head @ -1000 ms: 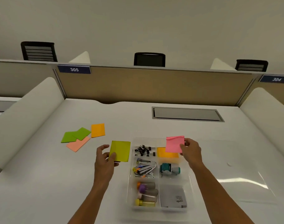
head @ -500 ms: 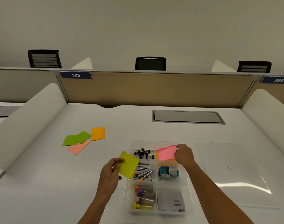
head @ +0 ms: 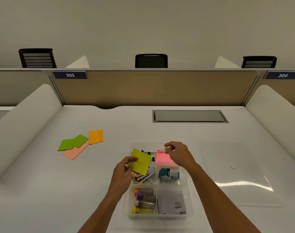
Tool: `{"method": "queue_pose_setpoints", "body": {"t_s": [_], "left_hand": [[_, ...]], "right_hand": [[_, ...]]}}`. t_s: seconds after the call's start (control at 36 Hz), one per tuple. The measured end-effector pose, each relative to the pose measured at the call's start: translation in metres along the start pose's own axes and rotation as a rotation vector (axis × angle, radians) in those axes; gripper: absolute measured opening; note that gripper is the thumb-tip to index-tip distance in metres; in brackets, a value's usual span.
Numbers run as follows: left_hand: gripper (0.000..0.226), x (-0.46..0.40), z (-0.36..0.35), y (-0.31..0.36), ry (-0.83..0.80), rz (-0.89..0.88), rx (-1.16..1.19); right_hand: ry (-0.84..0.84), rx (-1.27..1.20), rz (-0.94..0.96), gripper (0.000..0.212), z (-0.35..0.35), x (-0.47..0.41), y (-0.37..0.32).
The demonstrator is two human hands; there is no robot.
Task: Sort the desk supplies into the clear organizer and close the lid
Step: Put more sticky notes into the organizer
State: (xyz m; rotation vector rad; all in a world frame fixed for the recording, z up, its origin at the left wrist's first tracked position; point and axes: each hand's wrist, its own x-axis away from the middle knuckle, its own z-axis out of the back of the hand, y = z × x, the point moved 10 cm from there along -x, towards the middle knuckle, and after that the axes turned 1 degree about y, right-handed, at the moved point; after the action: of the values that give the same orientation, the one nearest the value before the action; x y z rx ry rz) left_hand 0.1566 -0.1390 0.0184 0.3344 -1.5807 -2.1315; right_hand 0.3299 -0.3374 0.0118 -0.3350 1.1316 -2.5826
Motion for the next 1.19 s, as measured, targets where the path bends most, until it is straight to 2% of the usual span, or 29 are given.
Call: {"method": "queue_pose_setpoints", "body": {"t_s": [0.06, 0.22, 0.42, 0.61, 0.69, 0.83, 1.03, 1.19], "left_hand": [[0.030, -0.004, -0.008, 0.001, -0.022, 0.001, -0.008], [0.033, -0.018, -0.031, 0.004, -0.105, -0.037, -0.060], [0.032, -0.024, -0.048, 0.017, -0.167, -0.082, -0.120], [0.031, -0.025, -0.057, 0.019, -0.202, -0.082, -0.067], [0.031, -0.028, -0.055, 0.017, -0.178, -0.088, -0.012], [0.031, -0.031, -0.047, 0.006, -0.160, -0.026, 0.018], [0.029, -0.031, -0.027, -0.001, -0.095, -0.019, -0.015], [0.029, -0.025, -0.013, -0.006, -0.054, -0.014, -0.016]], "right_hand": [[-0.030, -0.074, 0.040, 0.024, -0.004, 0.005, -0.010], [-0.187, -0.237, 0.021, 0.039, -0.027, 0.020, -0.017], [-0.310, -0.255, 0.009, 0.037, -0.033, 0.030, -0.007], [-0.219, -0.233, -0.029, 0.026, -0.016, 0.029, 0.007], [-0.097, -0.211, -0.091, 0.027, -0.002, 0.022, 0.024], [0.100, -0.317, -0.241, 0.023, 0.024, 0.018, 0.056], [0.132, -0.328, -0.388, 0.026, 0.029, 0.016, 0.078], [0.092, -0.218, -0.398, 0.025, 0.019, 0.010, 0.070]]}}
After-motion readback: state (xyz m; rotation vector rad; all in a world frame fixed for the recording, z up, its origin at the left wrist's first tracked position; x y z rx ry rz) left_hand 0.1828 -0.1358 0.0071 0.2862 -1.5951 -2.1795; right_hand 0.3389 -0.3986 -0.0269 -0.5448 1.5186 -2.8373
